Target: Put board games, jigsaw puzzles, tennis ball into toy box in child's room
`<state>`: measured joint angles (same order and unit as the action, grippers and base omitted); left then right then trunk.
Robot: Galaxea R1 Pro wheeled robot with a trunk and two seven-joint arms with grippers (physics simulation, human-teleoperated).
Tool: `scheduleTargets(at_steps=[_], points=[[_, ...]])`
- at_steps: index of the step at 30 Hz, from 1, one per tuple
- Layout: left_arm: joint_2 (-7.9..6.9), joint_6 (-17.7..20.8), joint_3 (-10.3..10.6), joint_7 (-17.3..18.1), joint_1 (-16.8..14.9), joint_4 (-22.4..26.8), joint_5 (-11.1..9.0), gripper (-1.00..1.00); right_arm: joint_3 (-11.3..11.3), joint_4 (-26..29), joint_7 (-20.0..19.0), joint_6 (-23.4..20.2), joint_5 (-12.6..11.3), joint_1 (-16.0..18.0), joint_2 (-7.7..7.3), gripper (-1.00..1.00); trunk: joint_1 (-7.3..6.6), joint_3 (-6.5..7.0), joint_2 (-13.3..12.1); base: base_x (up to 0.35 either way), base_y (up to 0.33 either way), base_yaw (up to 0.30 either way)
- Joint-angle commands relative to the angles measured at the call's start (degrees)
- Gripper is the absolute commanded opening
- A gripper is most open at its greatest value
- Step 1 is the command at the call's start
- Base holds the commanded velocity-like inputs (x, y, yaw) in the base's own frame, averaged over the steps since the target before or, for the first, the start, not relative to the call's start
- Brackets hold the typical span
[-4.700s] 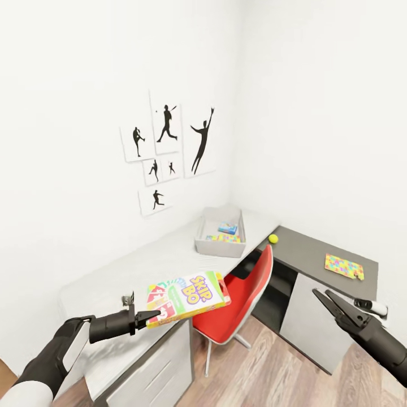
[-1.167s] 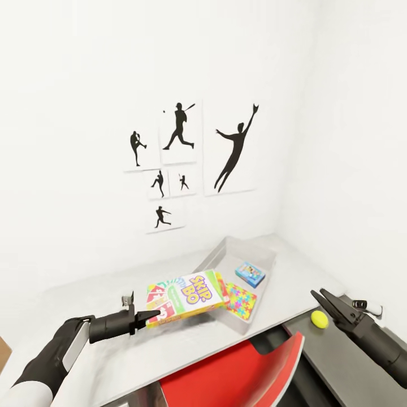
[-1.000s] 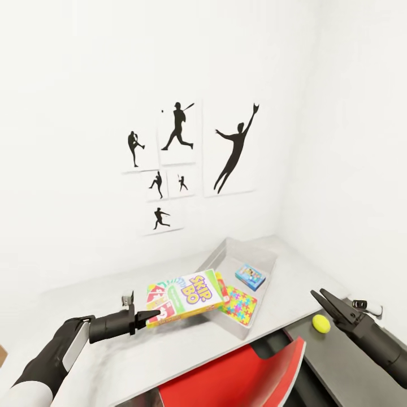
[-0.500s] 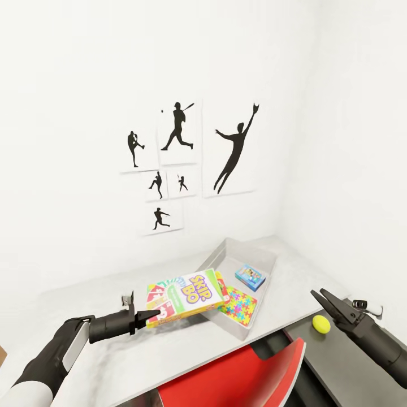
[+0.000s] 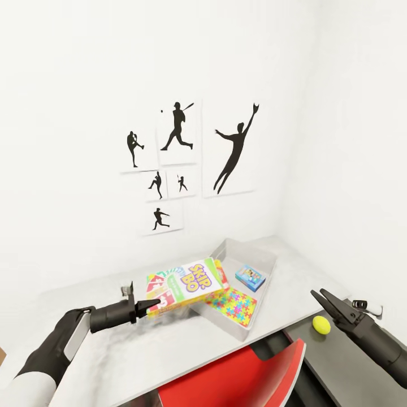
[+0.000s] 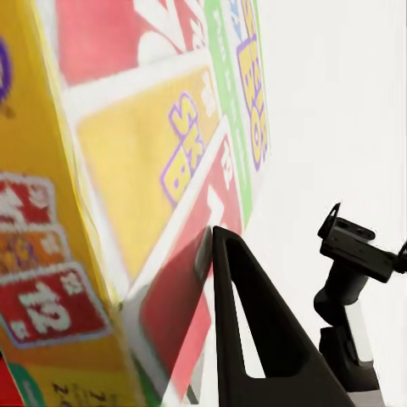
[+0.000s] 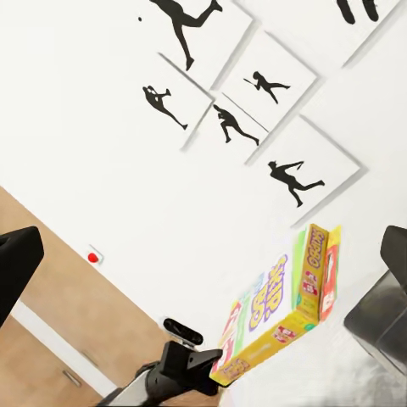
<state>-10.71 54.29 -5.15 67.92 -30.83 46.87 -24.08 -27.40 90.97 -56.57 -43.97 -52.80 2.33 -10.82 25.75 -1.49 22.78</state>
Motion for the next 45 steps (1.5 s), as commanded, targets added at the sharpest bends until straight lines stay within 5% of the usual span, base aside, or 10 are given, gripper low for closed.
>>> scheduleTargets(at_steps=[1,3,6,10,12,45], points=[[0.33,1.26,0.04,-0.03,-1.81,0.72,0.2,-1.0,-0.04,0.0,-0.03,-0.32,-0.2,0.08,0.0,1.0,0.04,-0.14,0.14,0.002,-0.001,0.0],[2.43,3.05,0.17,-1.74,-5.58,1.51,0.39,-1.0,-0.08,0.0,-0.03,-0.32,-0.2,0.08,0.0,1.0,0.04,-0.14,0.14,0.001,0.0,0.0],[7.1,4.06,0.15,-11.58,-8.98,1.95,0.35,-1.0,-0.14,0.0,-0.03,-0.32,-0.2,0.07,-0.03,1.0,0.04,-0.14,0.14,0.0,0.0,0.0],[10.53,4.3,-0.11,-22.25,-10.02,2.27,0.19,-1.0,-0.24,0.0,-0.03,-0.32,-0.2,0.05,-0.35,1.0,0.04,-0.14,0.14,0.0,0.0,0.0],[11.05,4.18,-0.16,-24.22,-10.16,2.27,0.18,-1.0,-0.28,0.0,-0.03,-0.32,-0.2,0.05,-0.48,1.0,0.04,-0.14,0.14,0.0,0.0,0.0],[11.51,3.75,-0.21,-25.72,-10.3,2.35,-0.09,-1.0,-0.28,0.0,0.06,-0.32,-0.2,0.06,-0.56,1.0,0.04,-0.14,0.14,0.065,-0.016,0.0]])
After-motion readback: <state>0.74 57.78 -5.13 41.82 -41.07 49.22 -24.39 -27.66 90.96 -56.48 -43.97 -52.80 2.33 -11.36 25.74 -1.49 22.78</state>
